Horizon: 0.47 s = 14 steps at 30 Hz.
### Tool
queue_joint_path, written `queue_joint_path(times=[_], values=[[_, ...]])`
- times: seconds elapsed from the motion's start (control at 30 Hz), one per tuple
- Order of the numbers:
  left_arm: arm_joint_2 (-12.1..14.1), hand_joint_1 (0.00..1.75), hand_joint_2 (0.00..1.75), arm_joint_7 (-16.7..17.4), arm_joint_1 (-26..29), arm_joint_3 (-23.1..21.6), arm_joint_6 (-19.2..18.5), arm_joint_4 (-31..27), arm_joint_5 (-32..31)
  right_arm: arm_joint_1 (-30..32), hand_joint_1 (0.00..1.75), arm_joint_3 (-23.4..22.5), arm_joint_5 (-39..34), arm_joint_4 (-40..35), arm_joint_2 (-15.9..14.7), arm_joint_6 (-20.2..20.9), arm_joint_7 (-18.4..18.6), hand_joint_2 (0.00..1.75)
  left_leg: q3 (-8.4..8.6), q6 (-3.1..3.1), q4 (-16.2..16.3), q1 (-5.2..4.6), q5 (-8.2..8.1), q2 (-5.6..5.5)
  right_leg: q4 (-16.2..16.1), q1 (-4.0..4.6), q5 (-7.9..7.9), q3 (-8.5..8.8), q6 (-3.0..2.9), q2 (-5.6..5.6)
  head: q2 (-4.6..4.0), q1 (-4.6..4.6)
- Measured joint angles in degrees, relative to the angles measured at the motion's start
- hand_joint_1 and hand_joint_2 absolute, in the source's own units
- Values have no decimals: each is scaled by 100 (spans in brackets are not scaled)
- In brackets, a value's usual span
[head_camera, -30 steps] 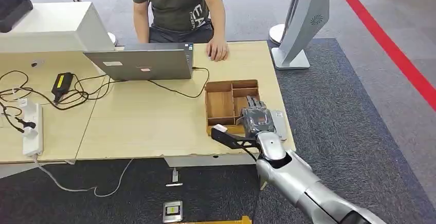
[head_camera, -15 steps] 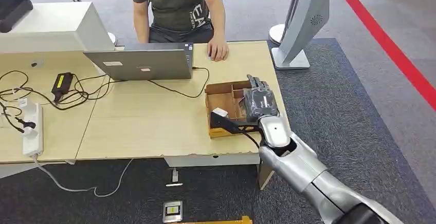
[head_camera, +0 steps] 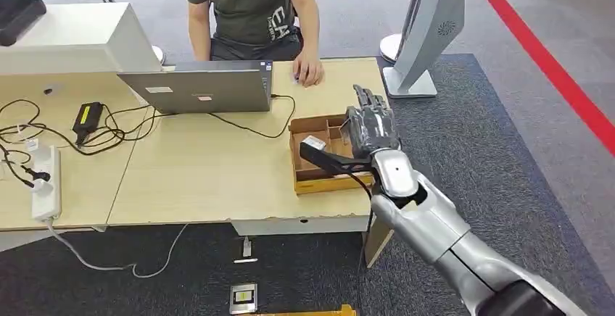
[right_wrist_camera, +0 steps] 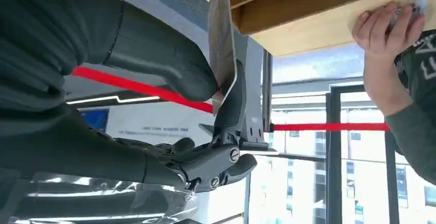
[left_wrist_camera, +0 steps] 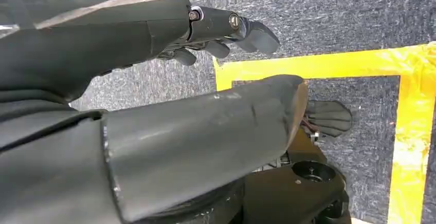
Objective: Pass the card to the sensor for recognition and then transmit it.
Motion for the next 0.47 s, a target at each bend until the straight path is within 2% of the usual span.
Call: queue_joint_path(times=[0.23, 0.33, 0.47], values=[[0, 0, 0, -17, -4, -50, -50, 0, -83, -401, 175, 133, 112, 24, 138, 256, -101, 175, -1, -1, 0, 0, 1, 0, 2, 0, 0, -1, 0, 0, 0, -2], [0, 0, 0, -37, -8, -74, -68, 0, -105, -641, 175, 194, 127, 131, 269, 494, -114, 175, -1, -1, 0, 2, 1, 0, 2, 2, 0, -1, 0, 0, 0, -2], [0, 0, 0, -81, -12, -109, -120, 0, -162, -890, 175, 284, 120, 359, 433, 607, -125, 175, -2, -1, 0, 3, 1, -1, 1, 4, 0, -2, 0, 0, 0, 0]])
